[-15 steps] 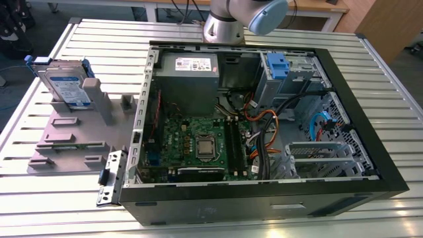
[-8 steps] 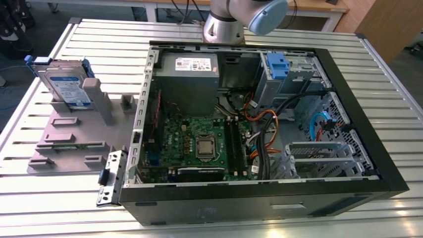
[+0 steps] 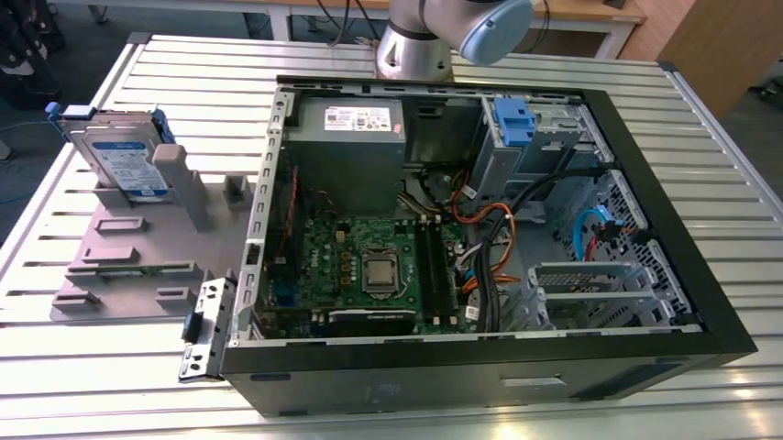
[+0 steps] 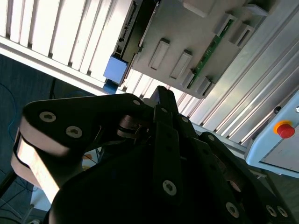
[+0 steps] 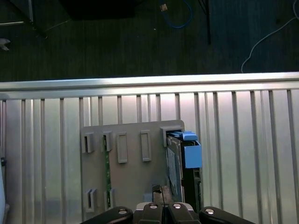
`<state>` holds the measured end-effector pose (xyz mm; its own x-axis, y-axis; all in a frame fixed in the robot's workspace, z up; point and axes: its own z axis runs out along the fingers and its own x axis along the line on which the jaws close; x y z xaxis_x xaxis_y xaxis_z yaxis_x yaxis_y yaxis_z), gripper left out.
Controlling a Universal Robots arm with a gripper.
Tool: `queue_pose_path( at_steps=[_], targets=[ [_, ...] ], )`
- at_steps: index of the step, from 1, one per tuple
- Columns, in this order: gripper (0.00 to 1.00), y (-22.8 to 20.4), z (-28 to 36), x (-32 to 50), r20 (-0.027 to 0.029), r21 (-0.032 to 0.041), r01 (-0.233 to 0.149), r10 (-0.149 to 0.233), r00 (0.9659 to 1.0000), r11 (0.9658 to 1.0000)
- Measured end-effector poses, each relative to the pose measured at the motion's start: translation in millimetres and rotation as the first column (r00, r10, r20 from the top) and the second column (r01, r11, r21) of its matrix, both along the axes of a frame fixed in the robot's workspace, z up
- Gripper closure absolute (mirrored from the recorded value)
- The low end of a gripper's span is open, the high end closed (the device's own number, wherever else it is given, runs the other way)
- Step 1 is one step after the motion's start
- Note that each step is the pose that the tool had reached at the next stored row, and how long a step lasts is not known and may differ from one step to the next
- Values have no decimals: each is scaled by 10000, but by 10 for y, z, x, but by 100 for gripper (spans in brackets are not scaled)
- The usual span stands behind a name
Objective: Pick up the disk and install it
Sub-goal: 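Pick up the disk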
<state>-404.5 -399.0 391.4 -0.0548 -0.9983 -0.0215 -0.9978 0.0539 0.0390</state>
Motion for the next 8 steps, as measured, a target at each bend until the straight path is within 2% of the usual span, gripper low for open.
queue_pose_path(
  at_steps=[8],
  targets=[
    [89, 0, 0, 1, 0, 0, -110, 110, 9999, 9999]
  ],
)
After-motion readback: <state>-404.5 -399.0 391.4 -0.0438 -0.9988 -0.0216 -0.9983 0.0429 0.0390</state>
